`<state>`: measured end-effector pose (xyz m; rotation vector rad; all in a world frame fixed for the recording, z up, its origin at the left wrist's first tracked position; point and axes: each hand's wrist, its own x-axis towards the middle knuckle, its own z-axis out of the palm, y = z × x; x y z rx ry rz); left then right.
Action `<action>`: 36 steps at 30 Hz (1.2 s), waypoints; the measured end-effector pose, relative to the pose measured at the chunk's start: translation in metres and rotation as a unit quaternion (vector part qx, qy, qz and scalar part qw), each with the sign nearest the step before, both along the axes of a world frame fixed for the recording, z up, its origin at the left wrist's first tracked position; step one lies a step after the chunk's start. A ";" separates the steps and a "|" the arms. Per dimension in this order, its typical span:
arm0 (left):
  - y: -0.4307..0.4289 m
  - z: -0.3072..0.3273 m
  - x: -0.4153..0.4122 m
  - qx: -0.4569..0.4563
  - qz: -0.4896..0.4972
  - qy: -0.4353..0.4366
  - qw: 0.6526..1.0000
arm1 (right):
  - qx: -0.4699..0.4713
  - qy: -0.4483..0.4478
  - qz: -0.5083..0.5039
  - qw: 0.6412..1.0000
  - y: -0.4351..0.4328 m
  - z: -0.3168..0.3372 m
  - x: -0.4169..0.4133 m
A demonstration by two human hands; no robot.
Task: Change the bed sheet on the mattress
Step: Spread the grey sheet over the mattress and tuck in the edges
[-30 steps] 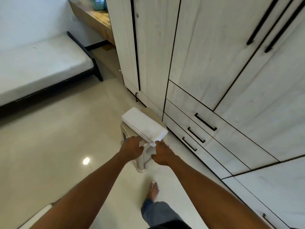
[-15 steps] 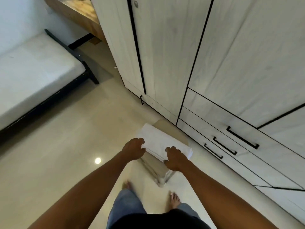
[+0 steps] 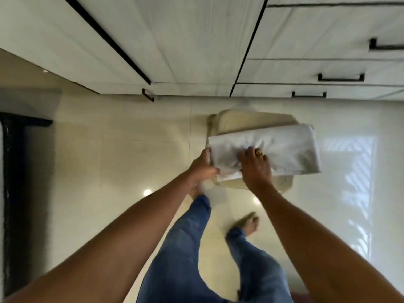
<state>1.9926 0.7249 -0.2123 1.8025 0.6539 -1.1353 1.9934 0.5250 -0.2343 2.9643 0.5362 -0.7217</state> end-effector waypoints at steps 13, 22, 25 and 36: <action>-0.014 0.133 0.035 -0.046 -0.136 -0.201 0.969 | 0.253 -0.084 -0.290 0.919 -0.005 0.166 -0.018; -0.022 0.245 -0.107 -0.076 -0.332 -0.387 0.857 | 0.357 -0.292 -0.406 0.789 0.010 0.330 -0.209; -0.012 0.287 -0.180 -0.090 -0.352 -0.444 0.819 | 0.388 -0.343 -0.436 0.736 0.036 0.382 -0.280; 0.027 0.443 -0.340 -0.210 -0.299 -0.596 0.715 | 0.482 -0.464 -0.525 0.525 0.087 0.529 -0.466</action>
